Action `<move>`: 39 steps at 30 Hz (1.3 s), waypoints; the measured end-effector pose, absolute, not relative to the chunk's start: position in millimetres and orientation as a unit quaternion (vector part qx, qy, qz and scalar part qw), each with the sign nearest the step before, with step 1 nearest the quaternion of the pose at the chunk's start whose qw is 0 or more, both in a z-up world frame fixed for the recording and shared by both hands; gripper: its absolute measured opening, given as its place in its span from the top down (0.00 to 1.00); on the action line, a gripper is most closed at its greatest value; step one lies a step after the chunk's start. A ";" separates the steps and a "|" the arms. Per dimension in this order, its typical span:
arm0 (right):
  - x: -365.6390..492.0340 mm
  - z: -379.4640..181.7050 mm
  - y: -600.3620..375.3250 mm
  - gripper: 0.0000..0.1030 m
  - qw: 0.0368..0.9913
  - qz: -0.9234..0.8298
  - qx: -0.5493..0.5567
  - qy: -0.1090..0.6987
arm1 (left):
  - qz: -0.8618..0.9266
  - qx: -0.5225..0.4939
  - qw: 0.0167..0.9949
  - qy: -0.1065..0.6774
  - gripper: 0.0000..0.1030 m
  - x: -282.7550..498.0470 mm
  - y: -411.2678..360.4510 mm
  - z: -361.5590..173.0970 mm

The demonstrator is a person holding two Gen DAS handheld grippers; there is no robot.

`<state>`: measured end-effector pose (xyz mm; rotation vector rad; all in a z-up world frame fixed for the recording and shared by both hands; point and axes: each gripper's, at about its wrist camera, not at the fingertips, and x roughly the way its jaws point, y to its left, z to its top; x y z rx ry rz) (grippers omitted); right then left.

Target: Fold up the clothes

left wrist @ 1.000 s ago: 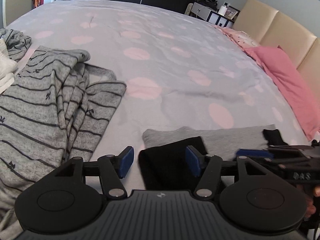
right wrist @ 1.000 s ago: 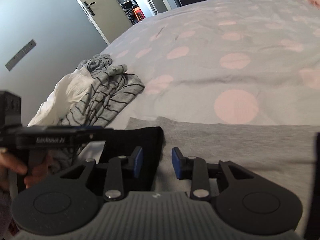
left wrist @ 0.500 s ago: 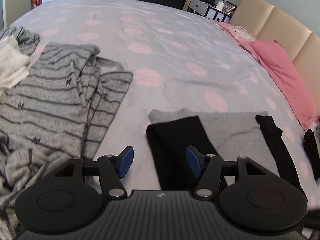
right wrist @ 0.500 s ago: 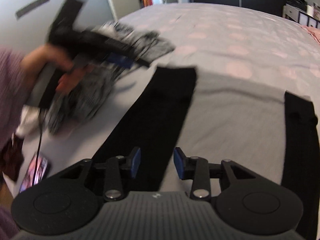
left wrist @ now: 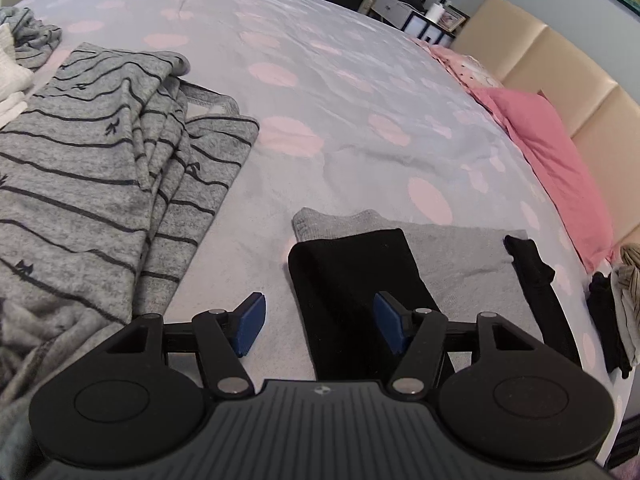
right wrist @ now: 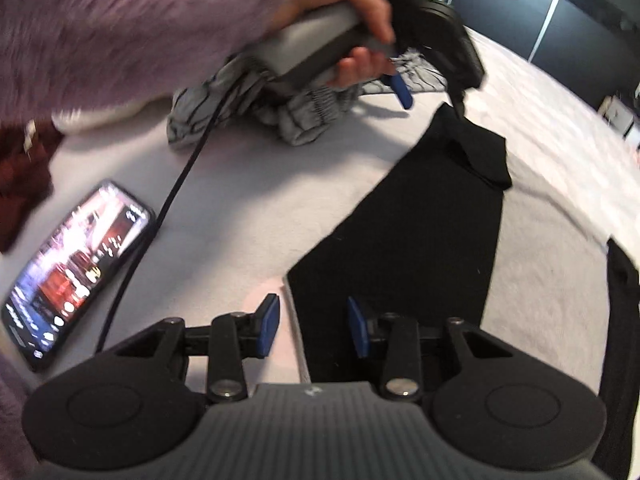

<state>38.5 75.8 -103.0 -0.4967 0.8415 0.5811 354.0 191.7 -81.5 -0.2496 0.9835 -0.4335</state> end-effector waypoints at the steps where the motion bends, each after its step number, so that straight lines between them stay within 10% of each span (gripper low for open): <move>1: 38.6 -105.7 79.9 0.61 0.841 0.272 -0.244 0.400 | -0.210 -0.121 0.850 0.468 0.43 354.8 192.0 -82.9; 8: 48.3 -116.6 87.3 0.63 0.841 0.260 -0.275 0.385 | -0.208 -0.143 0.849 0.465 0.43 367.6 193.4 -95.9; 13: 53.6 -117.6 81.0 0.87 0.846 0.262 -0.268 0.379 | -0.215 -0.168 0.847 0.456 0.46 379.8 187.9 -106.5; 20: 62.1 -111.5 62.4 0.91 0.855 0.281 -0.202 0.386 | -0.198 -0.147 0.861 0.445 0.91 387.7 173.9 -106.2; 39: 65.0 -71.0 -88.2 0.92 0.885 0.220 0.130 0.388 | -0.212 0.061 0.866 0.448 0.95 394.7 18.1 -42.6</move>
